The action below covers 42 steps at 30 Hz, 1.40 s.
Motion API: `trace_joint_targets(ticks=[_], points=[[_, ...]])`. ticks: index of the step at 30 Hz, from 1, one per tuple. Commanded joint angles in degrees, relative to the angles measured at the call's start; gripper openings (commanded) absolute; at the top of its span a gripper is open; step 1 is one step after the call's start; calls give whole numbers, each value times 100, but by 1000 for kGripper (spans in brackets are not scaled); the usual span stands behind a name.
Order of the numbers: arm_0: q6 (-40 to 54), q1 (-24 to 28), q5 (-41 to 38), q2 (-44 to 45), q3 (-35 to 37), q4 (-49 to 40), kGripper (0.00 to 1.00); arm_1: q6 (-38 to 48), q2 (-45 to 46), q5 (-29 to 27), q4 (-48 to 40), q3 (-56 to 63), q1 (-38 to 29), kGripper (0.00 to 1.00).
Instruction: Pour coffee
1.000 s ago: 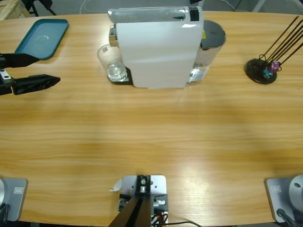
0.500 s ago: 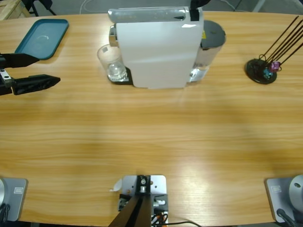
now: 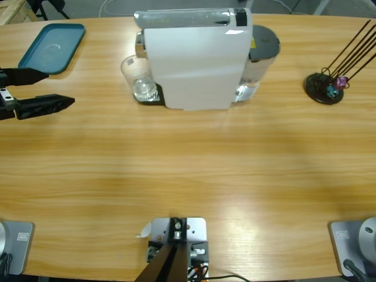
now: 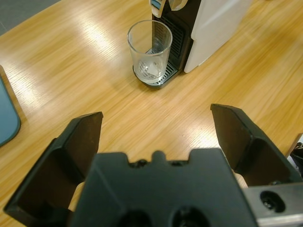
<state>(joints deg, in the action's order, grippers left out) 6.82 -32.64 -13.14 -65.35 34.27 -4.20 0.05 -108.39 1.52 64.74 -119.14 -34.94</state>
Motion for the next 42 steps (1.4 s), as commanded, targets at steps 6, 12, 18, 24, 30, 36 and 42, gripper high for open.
trace_joint_targets(ticks=[6,12,18,24,30,36,42], points=[[13,-120,-57,221,-185,77,1000,515,265,103,689,-100,-30,1000],[13,-161,-113,181,-183,77,1000,536,239,94,698,-109,-30,1000],[30,-164,-30,163,-176,77,1000,548,190,53,675,-135,-30,1000],[30,-164,-30,128,-199,84,1000,540,186,-3,647,-100,-30,1000],[30,-164,-48,111,-175,86,1000,540,149,-43,601,-139,-39,1000],[23,-164,-36,114,-175,86,1000,540,158,-47,601,-134,-48,1000],[13,-164,-64,84,-192,86,1000,540,142,-52,601,-153,-48,1000]])
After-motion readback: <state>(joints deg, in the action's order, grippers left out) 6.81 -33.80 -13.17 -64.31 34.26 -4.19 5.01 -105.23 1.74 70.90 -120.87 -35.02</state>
